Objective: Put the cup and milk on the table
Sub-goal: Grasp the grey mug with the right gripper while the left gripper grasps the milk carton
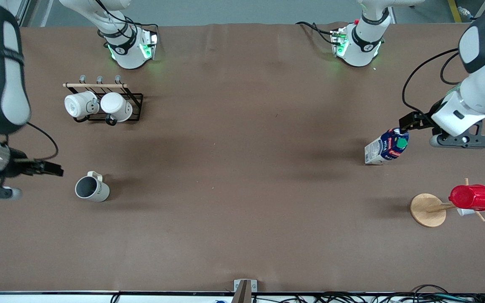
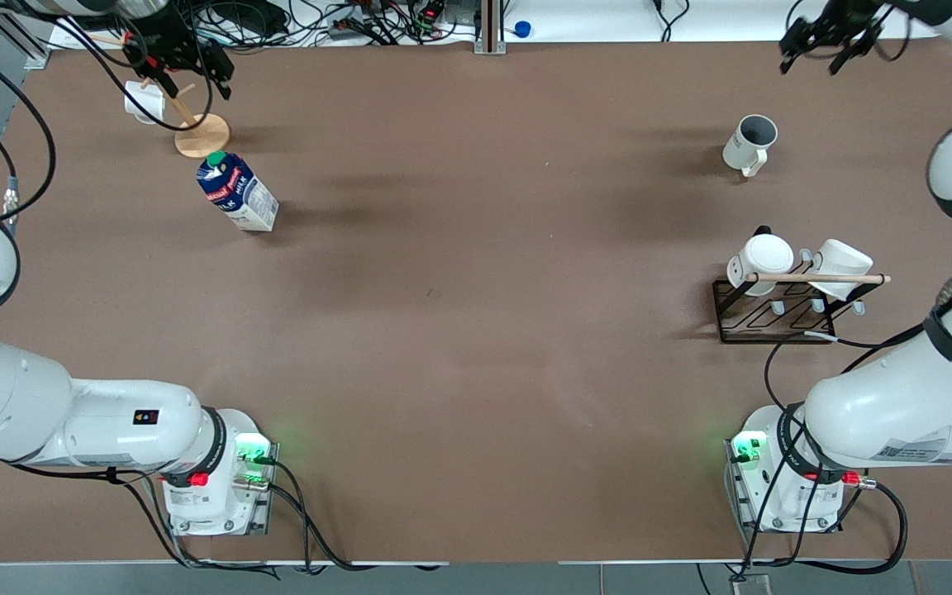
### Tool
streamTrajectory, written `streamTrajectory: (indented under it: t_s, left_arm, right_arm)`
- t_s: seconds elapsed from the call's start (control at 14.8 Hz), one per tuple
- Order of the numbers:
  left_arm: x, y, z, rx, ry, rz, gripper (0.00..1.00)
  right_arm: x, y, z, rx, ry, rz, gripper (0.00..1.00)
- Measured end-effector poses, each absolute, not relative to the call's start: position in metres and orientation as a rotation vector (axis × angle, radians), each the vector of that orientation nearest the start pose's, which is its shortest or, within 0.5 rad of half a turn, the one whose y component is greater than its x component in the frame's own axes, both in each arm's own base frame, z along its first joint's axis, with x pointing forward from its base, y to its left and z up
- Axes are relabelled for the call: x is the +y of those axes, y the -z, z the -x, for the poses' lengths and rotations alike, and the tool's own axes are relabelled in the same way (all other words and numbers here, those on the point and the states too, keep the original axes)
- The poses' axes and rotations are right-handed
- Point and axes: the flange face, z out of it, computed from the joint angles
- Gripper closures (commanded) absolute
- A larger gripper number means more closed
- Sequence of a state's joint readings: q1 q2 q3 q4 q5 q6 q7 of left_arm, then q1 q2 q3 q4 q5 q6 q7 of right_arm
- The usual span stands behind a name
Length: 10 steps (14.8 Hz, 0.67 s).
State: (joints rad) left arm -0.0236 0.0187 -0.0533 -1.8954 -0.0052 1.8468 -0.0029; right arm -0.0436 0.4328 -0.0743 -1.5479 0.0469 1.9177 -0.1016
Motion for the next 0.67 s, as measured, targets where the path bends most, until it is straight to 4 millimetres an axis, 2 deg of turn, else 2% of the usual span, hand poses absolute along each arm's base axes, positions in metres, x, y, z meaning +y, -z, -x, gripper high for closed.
streamTrajectory:
  t_s: [0.13, 0.34, 0.54, 0.67]
  left_arm:
    - [-0.042, -0.460, -0.561, 0.115, -0.146, 3.140, 0.01]
    - [-0.035, -0.426, -0.566, 0.126, -0.185, 3.140, 0.02]
    - [-0.021, -0.396, -0.560, 0.147, -0.190, 3.143, 0.02]
    - [-0.009, -0.382, -0.556, 0.149, -0.189, 3.143, 0.02]
  right_arm:
    - [-0.074, -0.350, -0.680, -0.002, -0.091, 3.125, 0.00]
    - [-0.084, -0.300, -0.683, -0.096, -0.032, 3.133, 0.00]
    - [-0.089, -0.254, -0.670, -0.121, 0.016, 3.143, 0.00]
    - [-0.087, -0.236, -0.660, -0.127, 0.020, 3.144, 0.03]
